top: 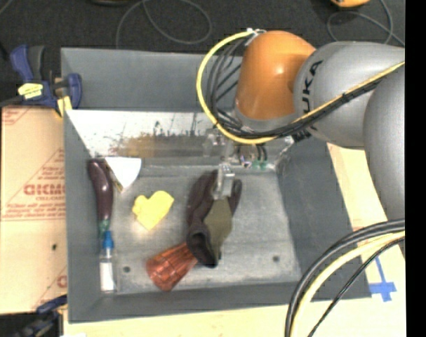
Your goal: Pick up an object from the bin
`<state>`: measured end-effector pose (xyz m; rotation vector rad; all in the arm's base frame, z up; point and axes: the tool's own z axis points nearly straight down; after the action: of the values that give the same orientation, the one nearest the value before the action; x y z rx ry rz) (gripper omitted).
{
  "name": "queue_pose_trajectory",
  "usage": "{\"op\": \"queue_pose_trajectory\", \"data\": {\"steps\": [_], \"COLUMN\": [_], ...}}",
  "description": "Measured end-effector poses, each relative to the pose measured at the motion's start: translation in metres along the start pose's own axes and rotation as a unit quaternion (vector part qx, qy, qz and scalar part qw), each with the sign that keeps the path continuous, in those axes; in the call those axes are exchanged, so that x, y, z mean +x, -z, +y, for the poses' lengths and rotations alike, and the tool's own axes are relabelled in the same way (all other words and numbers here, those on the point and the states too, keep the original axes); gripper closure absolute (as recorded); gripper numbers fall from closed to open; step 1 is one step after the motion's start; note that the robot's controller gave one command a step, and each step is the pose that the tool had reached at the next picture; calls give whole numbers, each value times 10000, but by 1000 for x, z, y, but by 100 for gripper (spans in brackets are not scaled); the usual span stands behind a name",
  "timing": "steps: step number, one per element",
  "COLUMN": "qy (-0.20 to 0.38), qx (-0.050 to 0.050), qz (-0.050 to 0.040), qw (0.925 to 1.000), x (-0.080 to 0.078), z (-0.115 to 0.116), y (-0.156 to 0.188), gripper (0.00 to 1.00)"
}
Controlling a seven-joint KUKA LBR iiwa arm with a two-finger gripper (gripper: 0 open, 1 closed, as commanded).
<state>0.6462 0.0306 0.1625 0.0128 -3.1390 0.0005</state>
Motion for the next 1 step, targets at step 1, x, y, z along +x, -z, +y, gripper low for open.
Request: {"op": "queue_pose_trajectory", "data": {"steps": [1], "qy": [-1], "qx": [-2], "qz": [-34], "qw": [10000], "x": [-1], "z": [0], "y": [5], "gripper": [0]}}
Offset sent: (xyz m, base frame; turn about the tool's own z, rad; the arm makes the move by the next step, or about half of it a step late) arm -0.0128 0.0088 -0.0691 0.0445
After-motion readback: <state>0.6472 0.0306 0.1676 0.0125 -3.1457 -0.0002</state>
